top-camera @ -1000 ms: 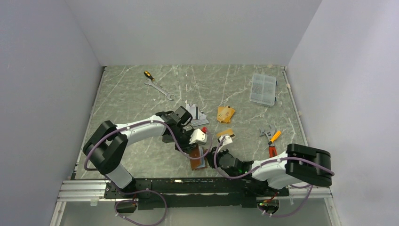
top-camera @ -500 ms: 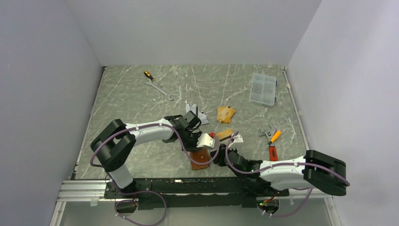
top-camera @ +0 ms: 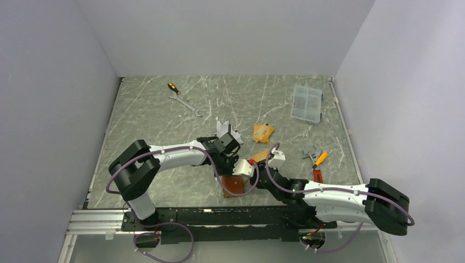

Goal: Put the credit cards into the card holder
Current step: Close the card holder at the center of the board.

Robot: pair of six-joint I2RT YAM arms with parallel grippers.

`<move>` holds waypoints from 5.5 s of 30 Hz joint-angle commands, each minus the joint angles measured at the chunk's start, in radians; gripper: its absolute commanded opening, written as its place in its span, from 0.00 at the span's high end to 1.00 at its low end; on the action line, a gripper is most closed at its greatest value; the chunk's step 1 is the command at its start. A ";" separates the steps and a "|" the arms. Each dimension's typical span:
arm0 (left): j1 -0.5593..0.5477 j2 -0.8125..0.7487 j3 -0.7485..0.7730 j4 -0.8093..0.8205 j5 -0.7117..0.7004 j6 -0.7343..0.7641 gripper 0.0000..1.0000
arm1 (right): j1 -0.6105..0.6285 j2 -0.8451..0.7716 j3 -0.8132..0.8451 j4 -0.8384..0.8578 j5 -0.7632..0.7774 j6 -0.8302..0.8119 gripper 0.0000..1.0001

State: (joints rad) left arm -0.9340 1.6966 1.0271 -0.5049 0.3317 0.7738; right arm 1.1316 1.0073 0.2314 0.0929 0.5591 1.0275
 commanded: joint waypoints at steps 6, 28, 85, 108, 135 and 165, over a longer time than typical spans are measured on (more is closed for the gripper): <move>-0.012 -0.028 -0.062 0.045 -0.092 0.036 0.80 | -0.105 0.082 0.162 -0.198 -0.126 0.026 0.79; 0.267 -0.450 -0.103 0.012 -0.182 0.020 0.01 | -0.247 -0.125 0.310 -0.433 -0.269 -0.069 0.36; -0.197 -0.322 -0.336 0.303 -0.088 -0.020 0.11 | -0.282 0.379 0.584 -0.708 -0.446 -0.041 0.92; -0.203 -0.167 -0.218 0.111 -0.052 0.102 0.49 | -0.292 0.320 0.503 -0.447 -0.684 -0.193 1.00; -0.177 -0.188 -0.196 0.085 -0.071 0.101 0.57 | -0.320 0.427 0.521 -0.420 -0.858 -0.269 1.00; -0.170 -0.191 -0.184 0.047 -0.047 0.103 0.66 | -0.344 0.424 0.651 -0.740 -0.610 -0.303 0.89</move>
State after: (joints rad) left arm -1.1072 1.5177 0.8196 -0.4088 0.2466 0.8745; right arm 0.7914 1.4536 0.8230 -0.5529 -0.1368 0.7319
